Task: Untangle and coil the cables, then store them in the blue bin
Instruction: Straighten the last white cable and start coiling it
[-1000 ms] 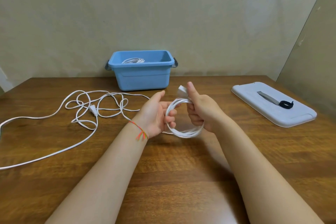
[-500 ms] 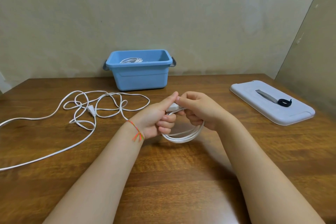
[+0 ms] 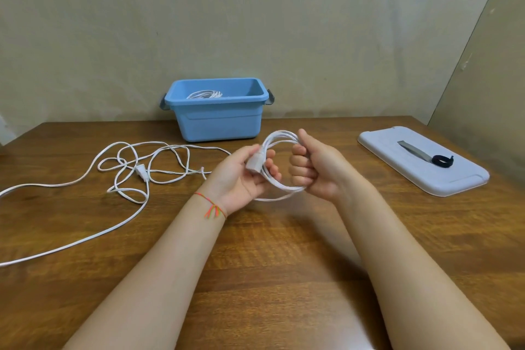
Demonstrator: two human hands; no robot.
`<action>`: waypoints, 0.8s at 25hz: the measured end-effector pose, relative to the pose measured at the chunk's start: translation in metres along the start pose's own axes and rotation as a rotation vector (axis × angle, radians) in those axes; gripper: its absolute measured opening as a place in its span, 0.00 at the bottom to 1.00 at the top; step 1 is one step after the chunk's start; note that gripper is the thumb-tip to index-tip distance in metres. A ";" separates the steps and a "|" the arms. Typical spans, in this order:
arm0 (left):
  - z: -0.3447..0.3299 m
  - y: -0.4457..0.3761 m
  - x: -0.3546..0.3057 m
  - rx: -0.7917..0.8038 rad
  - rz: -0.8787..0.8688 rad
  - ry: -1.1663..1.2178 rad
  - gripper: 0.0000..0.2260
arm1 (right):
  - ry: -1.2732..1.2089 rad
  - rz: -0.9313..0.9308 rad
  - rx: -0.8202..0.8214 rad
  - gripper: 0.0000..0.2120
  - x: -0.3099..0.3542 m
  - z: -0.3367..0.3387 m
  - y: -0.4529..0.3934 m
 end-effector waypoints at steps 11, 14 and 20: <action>-0.003 0.004 0.013 0.004 0.266 -0.348 0.25 | 0.388 -0.078 0.265 0.13 0.001 0.001 0.010; 0.003 0.000 0.002 -0.120 0.071 0.016 0.25 | 0.097 0.019 0.091 0.15 -0.007 -0.009 0.006; 0.020 0.002 -0.005 -0.313 -0.212 0.447 0.22 | 0.049 0.133 0.020 0.12 -0.035 -0.040 0.006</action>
Point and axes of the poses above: each hand's wrist, its own y-axis away from the middle knuckle, its own z-axis out of the back of the hand, x = y × z, the point moved 3 cm from there along -y, towards the middle knuckle, and after that the axes turned 13 degrees about z, right-handed, at the moved point
